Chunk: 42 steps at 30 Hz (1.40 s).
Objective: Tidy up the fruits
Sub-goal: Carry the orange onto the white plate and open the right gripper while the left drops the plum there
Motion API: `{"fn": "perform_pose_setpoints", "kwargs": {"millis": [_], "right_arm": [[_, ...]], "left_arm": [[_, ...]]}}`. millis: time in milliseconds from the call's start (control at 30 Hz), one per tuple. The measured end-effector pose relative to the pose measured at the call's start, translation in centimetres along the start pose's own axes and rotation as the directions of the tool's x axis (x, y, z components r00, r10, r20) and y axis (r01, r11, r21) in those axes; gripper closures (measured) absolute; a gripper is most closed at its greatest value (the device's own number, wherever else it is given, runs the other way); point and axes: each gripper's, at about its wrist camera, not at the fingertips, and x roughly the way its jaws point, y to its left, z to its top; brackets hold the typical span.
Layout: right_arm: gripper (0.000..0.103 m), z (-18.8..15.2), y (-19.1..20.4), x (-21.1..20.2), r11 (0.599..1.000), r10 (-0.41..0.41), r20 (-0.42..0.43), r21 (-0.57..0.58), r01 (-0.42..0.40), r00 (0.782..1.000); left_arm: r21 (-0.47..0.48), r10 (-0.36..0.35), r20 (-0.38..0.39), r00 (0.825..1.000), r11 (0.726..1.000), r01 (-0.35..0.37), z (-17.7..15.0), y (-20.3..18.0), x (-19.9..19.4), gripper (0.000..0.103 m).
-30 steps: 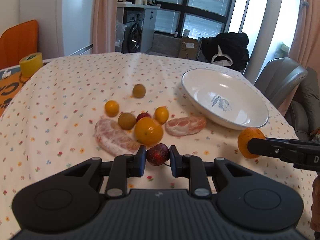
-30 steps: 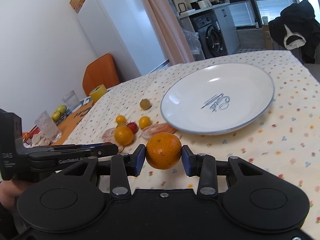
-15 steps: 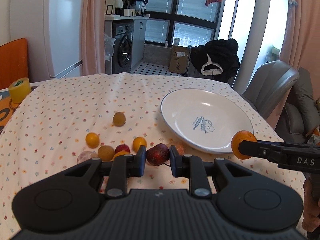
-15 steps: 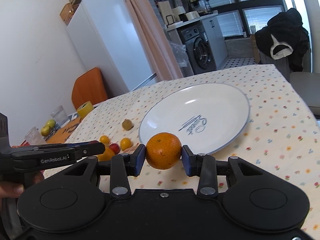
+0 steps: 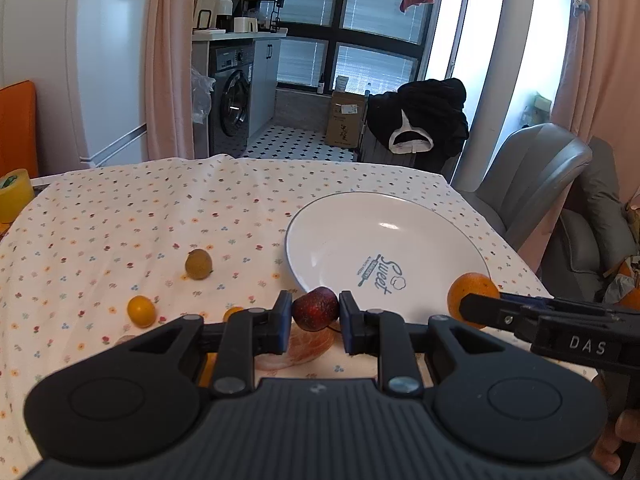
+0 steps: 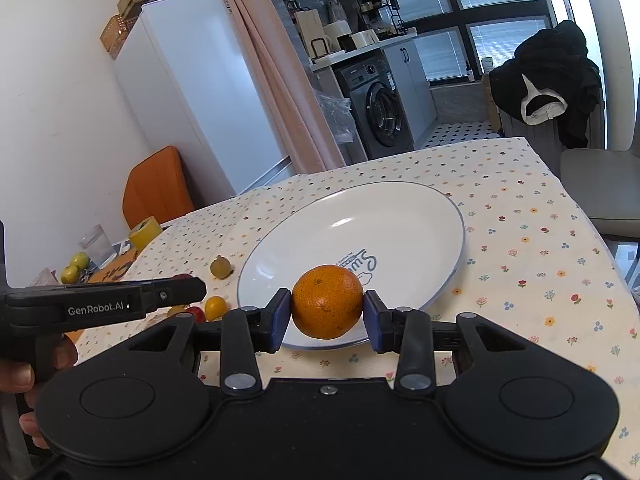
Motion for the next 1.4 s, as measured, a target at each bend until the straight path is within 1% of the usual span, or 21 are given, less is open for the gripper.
{"fn": "perform_pose_setpoints", "kwargs": {"millis": [200, 433, 733, 900, 967, 1067, 1167, 1200, 1233, 1333, 1367, 1400], "right_arm": [[0.066, -0.1, -0.4, 0.9, 1.000, 0.000, -0.008, 0.006, 0.000, 1.000], [0.066, 0.0, -0.6, 1.5, 1.000, -0.009, -0.011, -0.002, 0.009, 1.000], [0.065, -0.2, -0.7, 2.1, 0.999, -0.033, -0.014, -0.025, 0.033, 0.999], [0.065, -0.2, -0.3, 2.3, 0.998, -0.043, -0.018, -0.043, 0.042, 0.999], [0.065, -0.2, -0.2, 2.3, 0.998, -0.045, -0.017, -0.044, 0.044, 0.999], [0.065, -0.2, -0.2, 2.3, 0.998, -0.050, -0.015, -0.040, 0.049, 0.999], [0.061, -0.2, 0.0, 2.2, 0.998, -0.053, -0.009, -0.032, 0.053, 0.999], [0.061, -0.2, 0.0, 2.0, 0.998, -0.053, 0.000, -0.030, 0.053, 0.999], [0.061, -0.2, 0.2, 1.9, 0.998, -0.050, 0.005, -0.030, 0.050, 0.999], [0.058, -0.2, 0.5, 1.3, 0.999, -0.041, 0.016, -0.027, 0.042, 0.999], [0.054, -0.3, 0.7, 1.1, 0.999, -0.041, 0.022, -0.028, 0.041, 0.999], [0.048, -0.4, 0.8, 0.8, 0.999, -0.041, 0.028, -0.029, 0.042, 0.999]], "left_arm": [[0.005, -0.003, -0.011, 1.000, 1.000, 0.003, 0.5, -0.7, 1.6, 0.080], [0.019, -0.025, -0.020, 0.999, 0.999, 0.026, 0.8, -1.7, 3.1, 0.080], [0.028, -0.037, -0.061, 0.997, 0.999, 0.039, 0.2, -2.6, 4.8, 0.080], [0.045, -0.023, -0.061, 0.998, 0.999, 0.026, 0.0, -2.6, 4.9, 0.080], [0.043, -0.027, -0.054, 0.998, 0.999, 0.029, -0.1, -2.4, 4.5, 0.079], [0.037, -0.014, -0.038, 0.999, 0.999, 0.015, 0.0, -2.1, 3.5, 0.078], [0.026, -0.004, -0.022, 1.000, 1.000, 0.005, 0.0, -1.5, 2.3, 0.076], [0.021, -0.003, -0.020, 1.000, 1.000, 0.004, 0.0, -1.3, 1.9, 0.075], [0.015, -0.002, -0.018, 1.000, 1.000, 0.002, 0.0, -1.1, 1.4, 0.075], [-0.006, 0.019, -0.005, 1.000, 1.000, -0.019, -0.3, -0.3, 0.2, 0.061], [-0.013, 0.030, 0.003, 1.000, 0.999, -0.030, -0.4, 0.0, -0.3, 0.053], [-0.017, 0.038, 0.011, 0.999, 0.999, -0.038, -0.6, 0.2, -0.7, 0.047]]}}
